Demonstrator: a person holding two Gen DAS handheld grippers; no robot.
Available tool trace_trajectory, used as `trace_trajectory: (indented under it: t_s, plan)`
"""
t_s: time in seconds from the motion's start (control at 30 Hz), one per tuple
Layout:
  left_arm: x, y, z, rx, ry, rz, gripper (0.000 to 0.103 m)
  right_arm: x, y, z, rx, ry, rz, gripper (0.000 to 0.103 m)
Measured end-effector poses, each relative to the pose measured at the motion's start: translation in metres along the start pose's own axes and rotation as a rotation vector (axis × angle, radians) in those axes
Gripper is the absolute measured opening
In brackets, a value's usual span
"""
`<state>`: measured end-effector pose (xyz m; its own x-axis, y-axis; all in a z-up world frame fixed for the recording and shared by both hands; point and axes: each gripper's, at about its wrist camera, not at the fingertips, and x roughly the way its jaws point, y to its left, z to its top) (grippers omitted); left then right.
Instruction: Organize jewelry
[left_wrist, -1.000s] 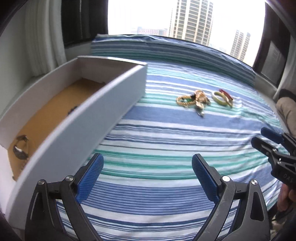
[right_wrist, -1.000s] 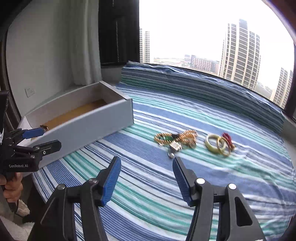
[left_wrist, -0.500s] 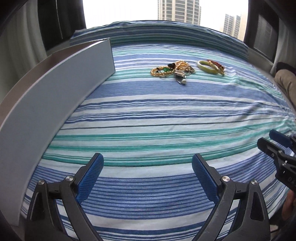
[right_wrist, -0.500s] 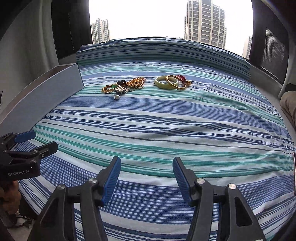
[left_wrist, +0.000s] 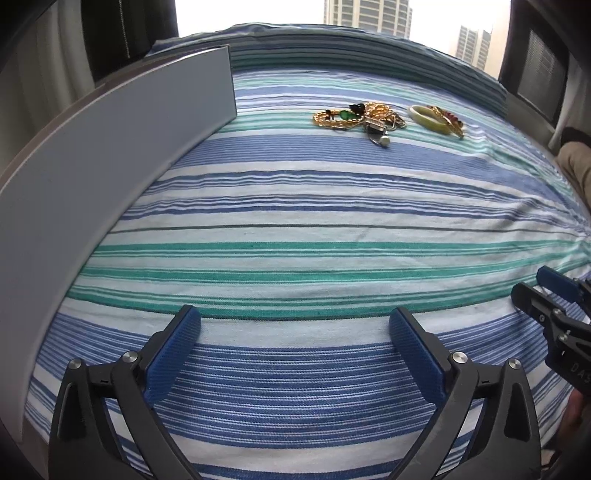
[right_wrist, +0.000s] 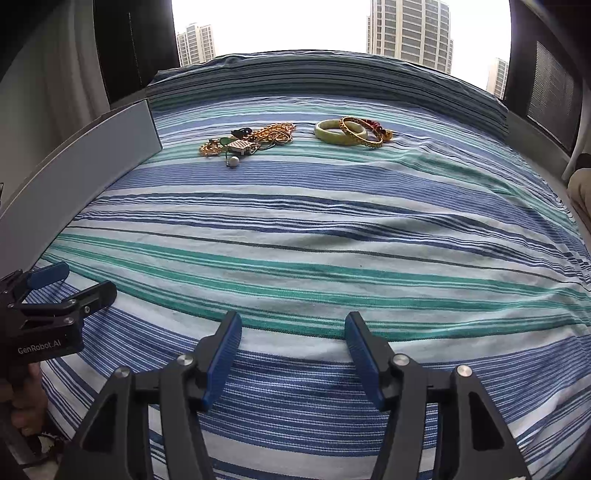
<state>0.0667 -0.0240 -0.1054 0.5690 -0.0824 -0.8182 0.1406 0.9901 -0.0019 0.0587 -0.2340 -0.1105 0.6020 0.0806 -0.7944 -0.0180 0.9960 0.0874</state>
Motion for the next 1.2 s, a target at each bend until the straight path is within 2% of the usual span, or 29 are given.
trace_trajectory:
  t_s: [0.93, 1.03, 1.1, 1.2]
  plan:
    - [0.000, 0.001, 0.000, 0.009, 0.000, -0.001, 0.102, 0.003, 0.004, -0.002, -0.036, -0.014, -0.028, 0.062]
    - [0.001, 0.001, 0.004, 0.020, 0.029, -0.009, 0.102, 0.003, 0.004, -0.002, -0.036, -0.012, -0.030, 0.062]
    - [0.002, 0.000, 0.009, 0.034, 0.077, -0.020, 0.102, 0.003, 0.004, 0.000, -0.033, 0.001, -0.027, 0.062]
    - [-0.009, -0.003, 0.024, 0.048, 0.112, -0.090, 0.102, 0.002, 0.001, 0.003, -0.014, 0.044, -0.027, 0.062]
